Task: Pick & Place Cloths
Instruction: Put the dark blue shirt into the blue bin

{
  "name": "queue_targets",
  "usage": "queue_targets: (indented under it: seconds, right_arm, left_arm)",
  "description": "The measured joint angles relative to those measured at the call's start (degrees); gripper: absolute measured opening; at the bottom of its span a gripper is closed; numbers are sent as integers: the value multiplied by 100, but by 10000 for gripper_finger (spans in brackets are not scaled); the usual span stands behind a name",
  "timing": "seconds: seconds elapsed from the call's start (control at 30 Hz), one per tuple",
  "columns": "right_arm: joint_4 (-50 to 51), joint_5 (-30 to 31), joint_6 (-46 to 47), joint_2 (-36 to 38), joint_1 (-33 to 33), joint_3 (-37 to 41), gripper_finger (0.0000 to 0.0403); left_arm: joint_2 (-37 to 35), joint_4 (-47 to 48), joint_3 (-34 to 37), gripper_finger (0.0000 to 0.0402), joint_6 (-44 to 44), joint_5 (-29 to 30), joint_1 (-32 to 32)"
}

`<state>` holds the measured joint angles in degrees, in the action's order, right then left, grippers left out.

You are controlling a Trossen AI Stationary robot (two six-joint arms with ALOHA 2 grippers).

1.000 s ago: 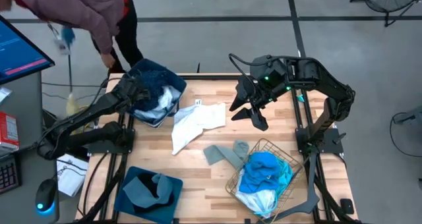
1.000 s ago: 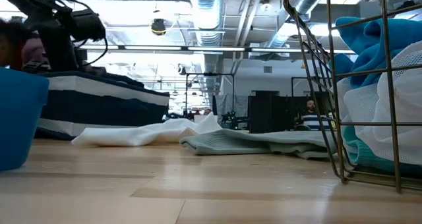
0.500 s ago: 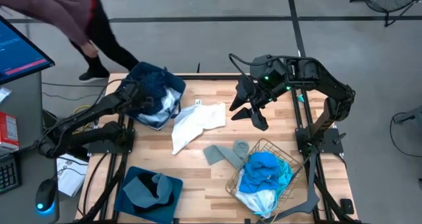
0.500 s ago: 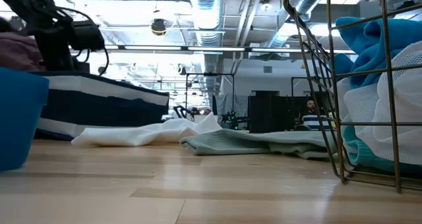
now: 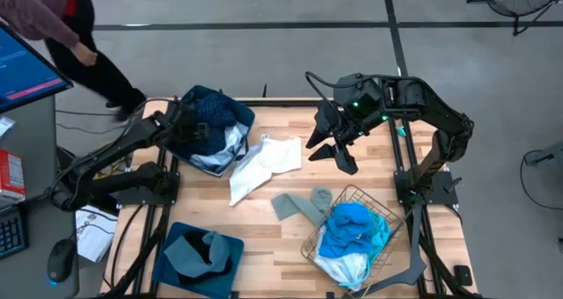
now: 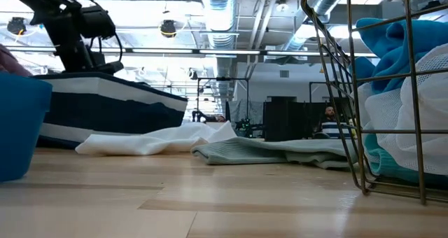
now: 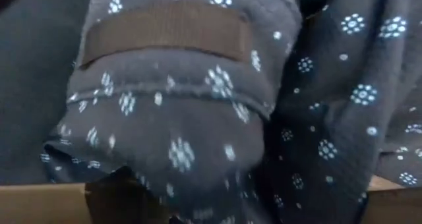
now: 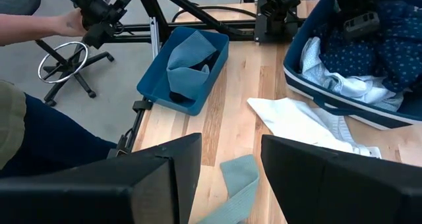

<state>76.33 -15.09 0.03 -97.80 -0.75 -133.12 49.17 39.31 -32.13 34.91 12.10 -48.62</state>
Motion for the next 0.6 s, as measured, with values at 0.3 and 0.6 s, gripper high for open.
queue_targets:
  seconds: [0.3, 0.6]
  right_arm:
    - [0, 0, 50, 0, 4, 0, 154]
    - [-1, 0, 50, 0, 4, 0, 154]
  left_arm:
    - [-2, 791, -476, 231, -34, -275, 88]
    - [-4, 1062, -1116, 221, -12, -356, 446]
